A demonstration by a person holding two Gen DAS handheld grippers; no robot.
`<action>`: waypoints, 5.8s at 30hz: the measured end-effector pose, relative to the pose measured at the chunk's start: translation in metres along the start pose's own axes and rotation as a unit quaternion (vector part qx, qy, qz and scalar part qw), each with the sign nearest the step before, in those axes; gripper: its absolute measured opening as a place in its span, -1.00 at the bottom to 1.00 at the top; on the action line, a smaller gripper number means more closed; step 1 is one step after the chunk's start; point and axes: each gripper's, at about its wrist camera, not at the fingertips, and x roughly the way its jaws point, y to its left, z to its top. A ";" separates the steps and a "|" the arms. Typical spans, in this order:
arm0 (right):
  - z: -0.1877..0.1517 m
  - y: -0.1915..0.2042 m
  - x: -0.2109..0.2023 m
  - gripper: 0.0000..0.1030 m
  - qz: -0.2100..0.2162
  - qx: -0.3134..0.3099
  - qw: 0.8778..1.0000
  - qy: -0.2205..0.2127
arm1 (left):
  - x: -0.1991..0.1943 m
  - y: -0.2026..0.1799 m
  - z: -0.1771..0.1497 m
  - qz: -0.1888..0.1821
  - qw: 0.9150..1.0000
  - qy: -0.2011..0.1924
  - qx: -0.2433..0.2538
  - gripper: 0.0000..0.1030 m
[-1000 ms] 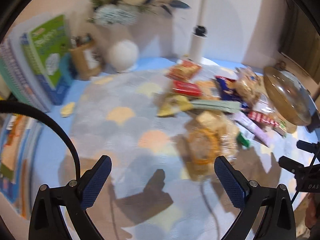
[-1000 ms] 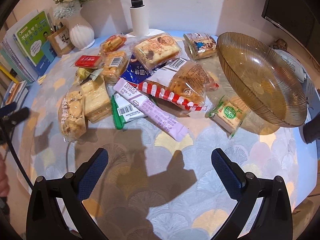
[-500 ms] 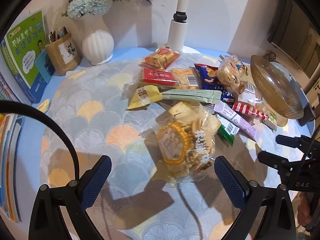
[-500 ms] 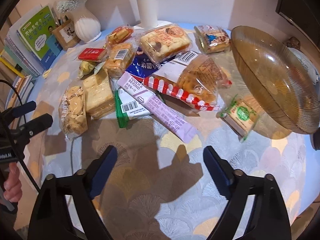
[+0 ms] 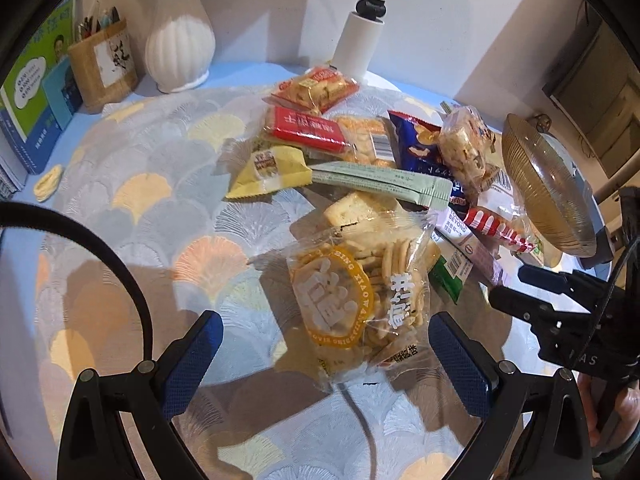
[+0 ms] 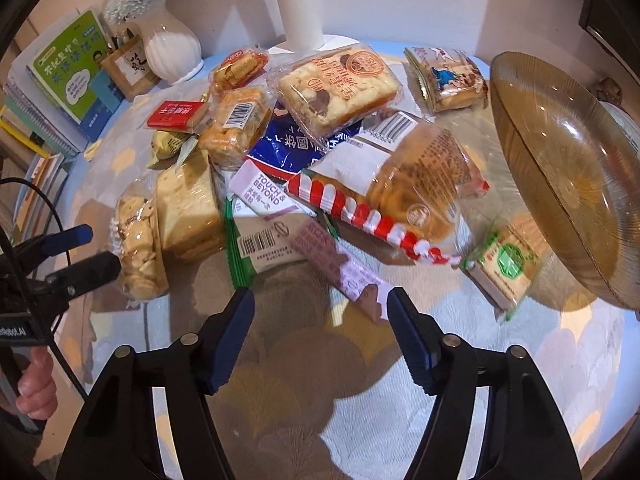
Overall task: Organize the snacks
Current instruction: 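Grasp the orange-logo cracker bag with the left gripper while the right grasps the purple mouthwash stick, then carry both items over the amber bowl and open both grippers to drop them, then move both open grippers back to the snack pile, then grasp the red caramel biscuit packet with the left gripper while the right grasps the square cake pack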
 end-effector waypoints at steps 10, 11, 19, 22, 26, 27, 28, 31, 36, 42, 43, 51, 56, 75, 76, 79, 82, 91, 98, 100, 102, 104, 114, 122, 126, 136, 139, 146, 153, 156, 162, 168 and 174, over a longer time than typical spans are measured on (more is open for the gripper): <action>0.013 -0.004 0.024 0.22 -0.004 -0.017 1.000 0.017 | 0.017 -0.002 0.004 -0.006 1.000 0.017 -0.006 0.99; 0.014 -0.004 0.026 0.18 -0.004 -0.018 1.000 0.020 | 0.018 -0.002 0.004 -0.007 1.000 0.018 -0.007 0.99; 0.008 -0.004 0.031 -0.36 0.015 -0.003 0.999 0.036 | 0.023 0.000 0.004 -0.017 1.000 0.021 -0.009 0.85; 0.001 -0.004 0.029 -0.48 0.025 0.004 0.999 0.039 | 0.027 -0.002 0.002 -0.018 0.999 0.031 -0.005 0.33; -0.010 -0.003 0.024 -0.58 0.046 0.017 0.998 0.047 | 0.025 -0.006 -0.001 0.002 1.000 0.023 0.008 0.25; -0.012 -0.003 0.024 -0.60 0.049 0.020 0.997 0.048 | 0.023 -0.006 -0.002 0.003 1.000 0.021 0.010 0.23; -0.015 -0.002 0.023 -0.60 0.052 0.023 0.997 0.051 | 0.021 -0.006 -0.003 0.004 1.000 0.018 0.011 0.22; -0.025 -0.002 0.017 -0.63 0.058 0.024 0.996 0.057 | 0.012 -0.006 -0.004 0.003 1.000 0.010 0.014 0.21; -0.056 -0.006 0.007 -0.63 0.062 0.016 0.994 0.084 | 0.001 -0.002 -0.006 0.004 1.000 0.002 0.011 0.21; -0.055 -0.021 0.007 -0.51 0.096 0.048 0.990 0.088 | -0.005 0.003 -0.013 0.002 1.000 -0.001 0.006 0.21; -0.050 -0.023 0.008 -0.43 0.102 0.056 0.990 0.084 | -0.006 0.003 -0.014 0.002 1.000 -0.002 0.005 0.21; -0.042 0.016 0.017 -0.60 0.014 -0.037 0.997 0.067 | -0.014 0.000 -0.018 0.006 1.000 -0.008 0.009 0.21; -0.054 0.033 0.002 -0.62 0.006 -0.072 0.996 0.048 | -0.026 -0.013 -0.013 0.013 0.999 -0.025 0.027 0.21; -0.014 -0.137 -0.130 -0.62 0.012 0.092 0.994 -0.052 | -0.042 -0.184 0.077 -0.045 0.988 -0.093 0.115 0.21; -0.014 -0.149 -0.132 -0.62 0.007 0.102 0.994 -0.050 | -0.039 -0.193 0.081 -0.046 0.988 -0.092 0.117 0.21; 0.001 -0.184 -0.123 -0.62 0.006 0.138 0.990 -0.032 | -0.021 -0.232 0.091 -0.048 0.987 -0.076 0.131 0.21; 0.004 -0.216 -0.116 -0.62 0.016 0.166 0.986 -0.009 | -0.001 -0.263 0.097 -0.049 0.987 -0.056 0.144 0.21; 0.020 -0.263 -0.109 -0.41 0.034 0.188 0.981 -0.011 | 0.034 -0.299 0.120 -0.054 0.991 -0.051 0.110 0.53; 0.005 -0.264 -0.109 -0.41 0.054 0.179 0.982 -0.009 | 0.011 -0.264 0.113 -0.046 0.994 -0.068 0.074 0.53; 0.000 -0.255 -0.109 -0.41 0.060 0.168 0.984 -0.005 | 0.003 -0.249 0.108 -0.037 0.995 -0.072 0.061 0.53; -0.002 -0.246 -0.108 -0.41 0.064 0.158 0.985 -0.004 | -0.011 -0.230 0.099 -0.025 0.995 -0.081 0.046 0.53; -0.002 -0.236 -0.109 -0.41 0.075 0.149 0.986 -0.005 | -0.025 -0.213 0.092 -0.014 0.995 -0.089 0.033 0.53; 0.008 -0.173 -0.116 -0.16 0.108 0.099 0.989 -0.021 | -0.096 -0.105 0.072 0.064 0.987 -0.138 -0.046 0.53; 0.012 -0.120 -0.103 0.07 0.129 0.075 0.989 -0.011 | -0.104 -0.033 0.057 0.085 0.984 -0.124 -0.096 0.53; 0.011 -0.099 -0.095 0.07 0.129 0.069 0.989 -0.001 | -0.092 -0.016 0.052 0.075 0.986 -0.107 -0.101 0.53; 0.012 -0.074 -0.071 0.07 0.132 0.106 0.985 0.021 | -0.051 0.003 0.052 0.000 0.993 -0.051 -0.104 0.53; 0.018 -0.071 -0.067 0.07 0.137 0.124 0.983 0.020 | -0.042 0.005 0.062 -0.009 0.994 -0.049 -0.099 0.53; 0.058 -0.060 -0.054 0.17 0.168 0.161 0.973 0.008 | -0.025 0.028 0.097 -0.020 0.995 -0.042 -0.087 0.53; 0.096 -0.061 -0.021 0.46 0.183 0.227 0.956 0.026 | 0.006 0.035 0.122 -0.013 0.999 -0.022 -0.047 0.53; 0.104 -0.062 -0.003 0.46 0.157 0.244 0.956 0.052 | 0.022 0.037 0.127 -0.021 0.999 -0.004 -0.032 0.53; 0.116 -0.067 0.027 0.46 0.152 0.279 0.945 0.077 | 0.049 0.038 0.136 -0.032 0.999 0.024 -0.022 0.53; 0.128 -0.056 0.035 0.25 0.103 0.239 0.962 0.076 | 0.055 0.033 0.134 -0.012 1.000 0.020 0.003 -0.05; 0.116 -0.050 0.038 -0.12 0.088 0.215 0.969 0.081 | 0.033 0.044 0.126 -0.047 0.998 -0.013 -0.028 -0.52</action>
